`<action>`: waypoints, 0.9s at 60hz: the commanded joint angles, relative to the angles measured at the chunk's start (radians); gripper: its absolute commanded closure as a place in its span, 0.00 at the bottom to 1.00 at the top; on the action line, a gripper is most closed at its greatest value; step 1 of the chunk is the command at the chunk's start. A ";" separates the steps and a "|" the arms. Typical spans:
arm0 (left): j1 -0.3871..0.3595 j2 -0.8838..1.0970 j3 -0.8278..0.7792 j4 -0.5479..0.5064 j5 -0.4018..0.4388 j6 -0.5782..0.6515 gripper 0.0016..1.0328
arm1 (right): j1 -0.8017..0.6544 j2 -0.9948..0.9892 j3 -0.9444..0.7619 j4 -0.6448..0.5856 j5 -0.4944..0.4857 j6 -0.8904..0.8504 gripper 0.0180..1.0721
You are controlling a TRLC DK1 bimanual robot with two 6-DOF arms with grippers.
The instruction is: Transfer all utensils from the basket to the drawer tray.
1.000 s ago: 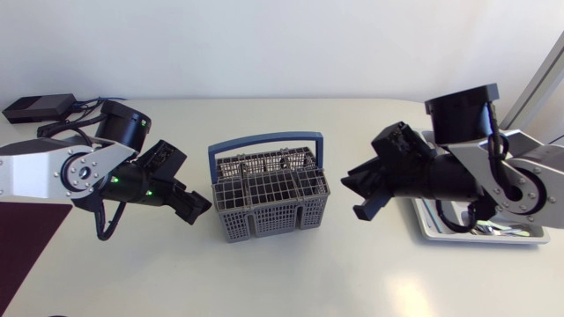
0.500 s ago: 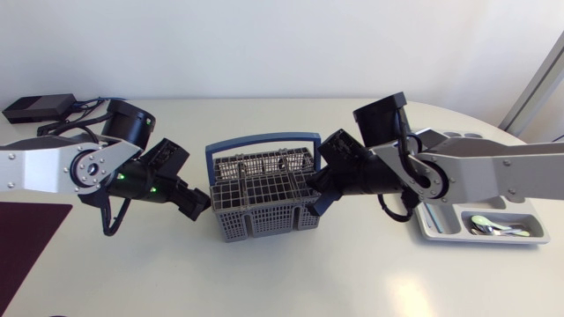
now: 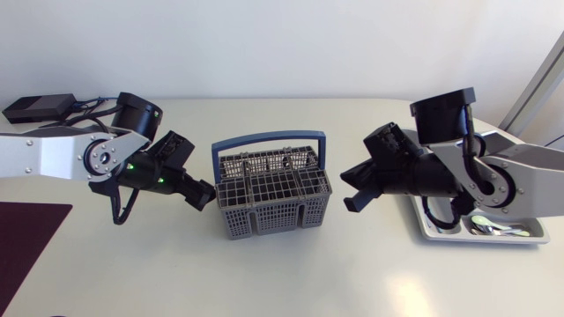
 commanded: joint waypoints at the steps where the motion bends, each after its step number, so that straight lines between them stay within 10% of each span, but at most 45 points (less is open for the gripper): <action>1: -0.009 0.036 0.057 0.012 0.002 -0.028 0.05 | -0.009 0.048 -0.024 -0.004 -0.005 -0.015 0.93; 54: 0.046 0.174 0.197 0.012 0.004 -0.028 0.05 | 0.094 0.309 0.155 0.004 0.035 0.008 0.93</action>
